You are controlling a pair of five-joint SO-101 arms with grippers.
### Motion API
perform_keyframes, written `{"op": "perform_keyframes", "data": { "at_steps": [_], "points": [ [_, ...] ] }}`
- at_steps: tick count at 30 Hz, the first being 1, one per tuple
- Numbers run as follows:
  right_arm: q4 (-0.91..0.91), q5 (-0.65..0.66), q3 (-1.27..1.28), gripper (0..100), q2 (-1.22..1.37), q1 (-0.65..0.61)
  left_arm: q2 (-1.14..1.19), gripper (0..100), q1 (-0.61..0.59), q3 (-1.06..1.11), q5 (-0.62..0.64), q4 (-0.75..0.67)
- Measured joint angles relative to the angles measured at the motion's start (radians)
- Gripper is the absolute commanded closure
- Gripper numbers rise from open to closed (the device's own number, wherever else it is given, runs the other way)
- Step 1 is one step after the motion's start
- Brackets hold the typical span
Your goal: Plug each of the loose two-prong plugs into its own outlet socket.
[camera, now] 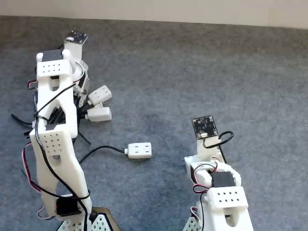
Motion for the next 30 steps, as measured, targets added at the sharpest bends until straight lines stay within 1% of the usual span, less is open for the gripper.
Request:
{"op": "perform_keyframes", "data": {
  "at_steps": [2, 3, 6, 7, 12, 15, 19, 21, 24, 26, 30],
  "points": [
    [0.0, 0.0, 0.0, 98.5, 0.0, 0.0, 0.0, 87, 0.0, 0.0, 0.0, 0.0],
    [0.0, 0.0, 0.0, 98.5, 0.0, 0.0, 0.0, 88, 0.0, 0.0, 0.0, 0.0],
    [0.0, 0.0, 0.0, 98.5, 0.0, 0.0, 0.0, 98, 0.0, 0.0, -0.015, 0.002],
    [0.0, 0.0, 0.0, 98.5, 0.0, 0.0, 0.0, 100, 0.002, 0.0, -0.038, 0.006],
    [0.0, 0.0, 0.0, 98.5, 0.0, 0.0, 0.0, 100, 0.04, 0.0, -0.11, 0.048],
    [0.0, 0.0, 0.0, 98.5, 0.0, 0.0, 0.002, 100, 0.08, -0.023, -0.135, 0.118],
    [0.0, 0.0, 0.0, 98.5, 0.0, 0.005, 0.002, 100, 0.147, -0.186, -0.147, 0.279],
    [0.003, 0.0, -0.002, 98.5, 0.0, 0.063, 0.0, 100, 0.189, -0.262, -0.147, 0.347],
    [0.055, 0.0, -0.063, 98.5, -0.009, 0.207, -0.028, 100, 0.252, -0.269, -0.147, 0.368],
    [0.117, 0.009, -0.12, 98.5, -0.028, 0.273, -0.081, 100, 0.308, -0.216, -0.147, 0.374],
    [0.279, 0.083, -0.233, 98.6, -0.11, 0.298, -0.238, 100, 0.456, -0.048, -0.147, 0.374]
  ]
}}
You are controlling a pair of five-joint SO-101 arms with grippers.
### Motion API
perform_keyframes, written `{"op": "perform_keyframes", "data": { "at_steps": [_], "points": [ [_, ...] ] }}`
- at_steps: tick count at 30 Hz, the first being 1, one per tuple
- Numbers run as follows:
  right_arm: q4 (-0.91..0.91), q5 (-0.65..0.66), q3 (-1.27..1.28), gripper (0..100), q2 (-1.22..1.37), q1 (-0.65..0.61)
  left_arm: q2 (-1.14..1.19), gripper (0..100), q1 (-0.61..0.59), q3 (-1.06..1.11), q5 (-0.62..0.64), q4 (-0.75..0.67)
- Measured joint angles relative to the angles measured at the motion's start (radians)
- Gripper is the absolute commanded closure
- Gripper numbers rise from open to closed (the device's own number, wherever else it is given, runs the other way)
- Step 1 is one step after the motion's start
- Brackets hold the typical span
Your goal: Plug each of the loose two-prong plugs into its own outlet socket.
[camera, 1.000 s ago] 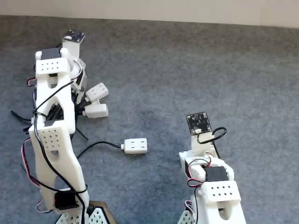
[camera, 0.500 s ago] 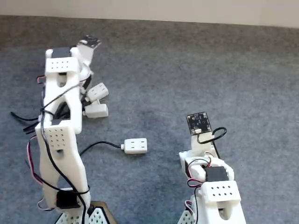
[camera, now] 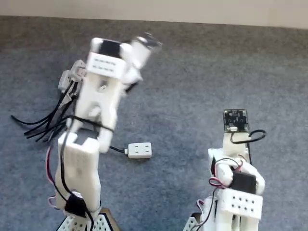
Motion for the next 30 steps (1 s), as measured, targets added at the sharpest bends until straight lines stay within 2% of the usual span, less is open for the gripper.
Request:
{"op": "perform_keyframes", "data": {
  "at_steps": [5, 10, 13, 17, 22, 27, 30],
  "points": [
    [0.173, 0.057, -0.114, 98.6, -0.161, 0.052, -0.187, 100, 0.232, 0.227, 0.0, 0.0],
    [0.201, 0.138, -0.123, 99.0, -0.247, 0.144, -0.249, 100, 0.43, 0.417, -0.003, -0.011],
    [0.203, 0.149, -0.092, 99.0, -0.253, 0.186, -0.249, 100, 0.503, 0.496, -0.002, -0.08],
    [0.203, 0.138, -0.068, 99.0, -0.253, 0.216, -0.249, 100, 0.542, 0.562, -0.003, -0.192],
    [0.203, 0.112, -0.068, 99.0, -0.256, 0.321, -0.181, 99, 0.539, 0.575, 0.0, -0.264],
    [0.203, 0.106, -0.064, 99.0, -0.256, 0.374, -0.081, 80, 0.542, 0.575, 0.0, -0.313],
    [0.203, 0.106, -0.064, 99.0, -0.256, 0.376, -0.074, 78, 0.542, 0.555, 0.063, -0.316]
  ]
}}
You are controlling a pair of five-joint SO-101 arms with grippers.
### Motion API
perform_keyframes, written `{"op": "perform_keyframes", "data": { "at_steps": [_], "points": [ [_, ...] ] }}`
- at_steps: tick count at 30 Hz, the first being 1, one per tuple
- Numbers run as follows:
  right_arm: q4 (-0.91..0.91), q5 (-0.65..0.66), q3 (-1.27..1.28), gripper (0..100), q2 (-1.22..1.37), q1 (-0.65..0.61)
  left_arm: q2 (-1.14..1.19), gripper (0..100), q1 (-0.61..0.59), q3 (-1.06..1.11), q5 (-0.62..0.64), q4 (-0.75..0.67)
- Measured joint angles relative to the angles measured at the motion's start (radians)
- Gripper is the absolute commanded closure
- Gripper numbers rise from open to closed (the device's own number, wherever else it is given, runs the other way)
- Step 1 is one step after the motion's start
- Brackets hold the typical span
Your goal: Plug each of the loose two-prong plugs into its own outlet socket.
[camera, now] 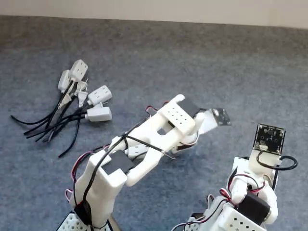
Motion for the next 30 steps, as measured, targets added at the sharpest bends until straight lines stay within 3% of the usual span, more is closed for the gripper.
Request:
{"op": "perform_keyframes", "data": {
  "at_steps": [4, 9, 15, 20, 23, 30],
  "points": [
    [0.0, 0.0, 0.0, 99.0, 0.0, 0.002, -0.006, 78, -0.02, -0.064, 0.048, 0.012],
    [0.0, 0.008, 0.006, 99.0, 0.0, -0.026, -0.123, 78, -0.114, -0.195, 0.057, 0.15],
    [0.0, 0.008, 0.006, 99.0, 0.002, -0.143, -0.287, 78, -0.404, -0.281, 0.164, 0.259],
    [-0.064, 0.008, -0.014, 99.0, 0.17, -0.336, -0.316, 78, -0.789, -0.199, 0.226, 0.262],
    [-0.091, 0.008, -0.106, 99.0, 0.364, -0.482, -0.316, 78, -0.982, -0.089, 0.149, 0.258],
    [-0.097, 0.023, -0.371, 98.5, 0.829, -0.859, -0.319, 78, -1.218, 0.262, -0.066, 0.015]
  ]
}}
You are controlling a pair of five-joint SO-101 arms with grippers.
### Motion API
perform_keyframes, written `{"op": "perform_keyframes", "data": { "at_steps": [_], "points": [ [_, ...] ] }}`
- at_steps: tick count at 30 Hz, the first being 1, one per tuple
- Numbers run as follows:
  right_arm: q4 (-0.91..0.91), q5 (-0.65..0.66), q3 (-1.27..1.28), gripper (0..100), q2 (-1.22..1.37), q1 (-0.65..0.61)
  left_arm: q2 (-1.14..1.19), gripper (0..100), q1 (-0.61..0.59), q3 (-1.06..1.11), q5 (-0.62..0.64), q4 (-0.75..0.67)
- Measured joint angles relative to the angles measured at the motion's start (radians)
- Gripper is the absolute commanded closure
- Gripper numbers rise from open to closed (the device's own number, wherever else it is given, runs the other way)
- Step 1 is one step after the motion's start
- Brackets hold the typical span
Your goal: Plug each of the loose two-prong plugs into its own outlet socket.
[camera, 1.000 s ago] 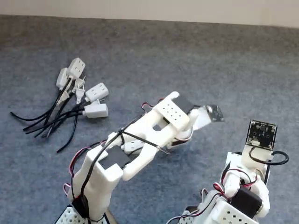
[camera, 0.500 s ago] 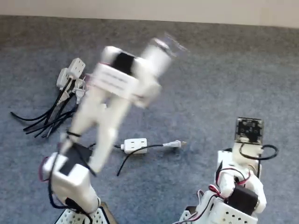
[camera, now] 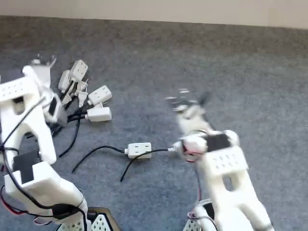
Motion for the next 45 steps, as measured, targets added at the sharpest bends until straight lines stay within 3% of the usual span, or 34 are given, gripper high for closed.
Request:
{"op": "perform_keyframes", "data": {
  "at_steps": [6, 16, 19, 23, 28, 36, 45],
  "points": [
    [-0.069, 0.115, -0.021, 98.5, 0.221, -0.23, 0.0, 78, -0.026, 0.285, -0.074, -0.249],
    [-0.219, 0.324, -0.021, 95.8, 0.319, -0.224, -0.057, 78, -0.025, 0.551, -0.074, -0.494],
    [-0.219, 0.404, -0.021, 92.0, 0.319, -0.158, -0.087, 78, -0.02, 0.586, -0.074, -0.522],
    [-0.189, 0.416, -0.021, 91.5, 0.319, -0.083, -0.129, 78, -0.009, 0.654, -0.06, -0.586],
    [-0.071, 0.4, -0.021, 90.6, 0.236, -0.121, -0.147, 78, -0.008, 0.677, -0.037, -0.606],
    [0.086, 0.4, -0.021, 76.2, -0.041, -0.153, -0.147, 78, -0.008, 0.678, -0.037, -0.606],
    [-0.017, 0.437, 0.129, 65.9, -0.029, -0.176, -0.149, 78, -0.005, 0.697, -0.034, -0.614]
  ]
}}
